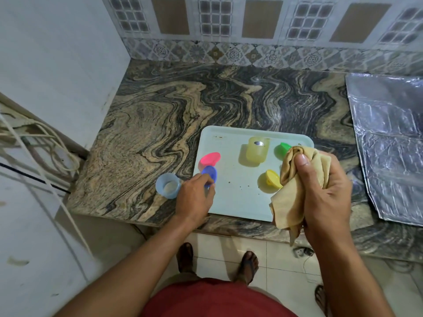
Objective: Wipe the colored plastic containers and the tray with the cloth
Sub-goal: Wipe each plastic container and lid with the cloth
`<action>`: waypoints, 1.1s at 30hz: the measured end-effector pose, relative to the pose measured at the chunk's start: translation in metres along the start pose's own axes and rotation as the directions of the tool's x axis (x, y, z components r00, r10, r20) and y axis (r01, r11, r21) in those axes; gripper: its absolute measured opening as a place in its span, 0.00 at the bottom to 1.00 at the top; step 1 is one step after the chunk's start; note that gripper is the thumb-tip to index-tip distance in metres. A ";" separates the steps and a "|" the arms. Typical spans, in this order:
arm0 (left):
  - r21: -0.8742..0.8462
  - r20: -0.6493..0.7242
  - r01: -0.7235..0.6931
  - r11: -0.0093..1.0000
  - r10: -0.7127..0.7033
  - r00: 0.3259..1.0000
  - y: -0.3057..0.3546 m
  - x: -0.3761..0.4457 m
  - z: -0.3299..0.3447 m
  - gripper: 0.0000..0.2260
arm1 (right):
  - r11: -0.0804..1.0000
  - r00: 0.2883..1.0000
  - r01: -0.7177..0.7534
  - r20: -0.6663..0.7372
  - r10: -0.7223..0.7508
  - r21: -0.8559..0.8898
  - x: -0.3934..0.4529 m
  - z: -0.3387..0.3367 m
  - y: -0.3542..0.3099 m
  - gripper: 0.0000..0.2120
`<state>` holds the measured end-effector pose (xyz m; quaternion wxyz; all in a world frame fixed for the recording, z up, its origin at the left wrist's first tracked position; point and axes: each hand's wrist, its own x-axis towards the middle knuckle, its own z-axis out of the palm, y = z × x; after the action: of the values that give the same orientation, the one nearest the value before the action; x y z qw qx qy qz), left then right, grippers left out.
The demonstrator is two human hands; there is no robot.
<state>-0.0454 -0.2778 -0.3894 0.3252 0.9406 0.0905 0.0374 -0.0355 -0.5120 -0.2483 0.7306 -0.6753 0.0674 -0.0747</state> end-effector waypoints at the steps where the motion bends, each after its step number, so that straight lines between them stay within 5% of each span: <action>1: -0.057 -0.006 0.042 0.998 -0.042 0.999 0.001 0.002 -0.003 0.03 | 1.000 1.000 -0.002 -0.002 0.002 -0.006 -0.001 -0.001 0.000 0.07; 4: -0.401 0.068 0.245 0.883 -0.237 0.969 0.019 0.010 -0.021 0.05 | 1.000 1.000 0.004 -0.009 -0.005 -0.025 -0.002 -0.004 0.002 0.10; 7: -0.808 0.262 0.376 0.454 -0.295 0.919 0.051 0.010 -0.052 0.07 | 0.998 0.999 0.042 -0.001 -0.042 -0.054 -0.003 -0.003 0.003 0.12; 10: -0.925 0.329 0.358 0.126 -0.203 0.922 0.080 -0.001 -0.081 0.04 | 0.993 0.997 0.078 0.021 -0.076 -0.084 -0.007 0.006 0.000 0.13; 13: -0.947 0.316 0.320 0.014 -0.128 0.940 0.105 -0.008 -0.102 0.09 | 0.987 0.990 0.137 0.023 -0.136 -0.085 -0.011 0.021 -0.009 0.11; 19: -0.969 0.239 0.239 0.058 -0.009 0.971 0.136 -0.022 -0.118 0.10 | 0.958 0.965 0.261 0.019 -0.261 -0.118 -0.021 0.048 -0.025 0.10; 24: -0.960 0.137 0.114 0.256 0.072 0.988 0.137 -0.024 -0.123 0.05 | 0.899 0.924 0.374 0.003 -0.383 -0.228 -0.019 0.054 -0.036 0.07; 28: -0.911 0.095 0.007 0.412 0.195 0.976 0.132 -0.018 -0.135 0.09 | 0.869 0.905 0.420 0.046 -0.423 -0.263 -0.013 0.052 -0.045 0.06; 33: -0.844 0.166 -0.024 0.536 0.303 0.938 0.123 -0.006 -0.152 0.12 | 0.821 0.882 0.469 0.138 -0.450 -0.326 0.001 0.054 -0.054 0.06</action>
<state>-0.0528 -0.2823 -0.1939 0.7351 0.6728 -0.0766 -0.0332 -0.0248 -0.4640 -0.1901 0.5606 -0.7922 -0.1052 -0.2169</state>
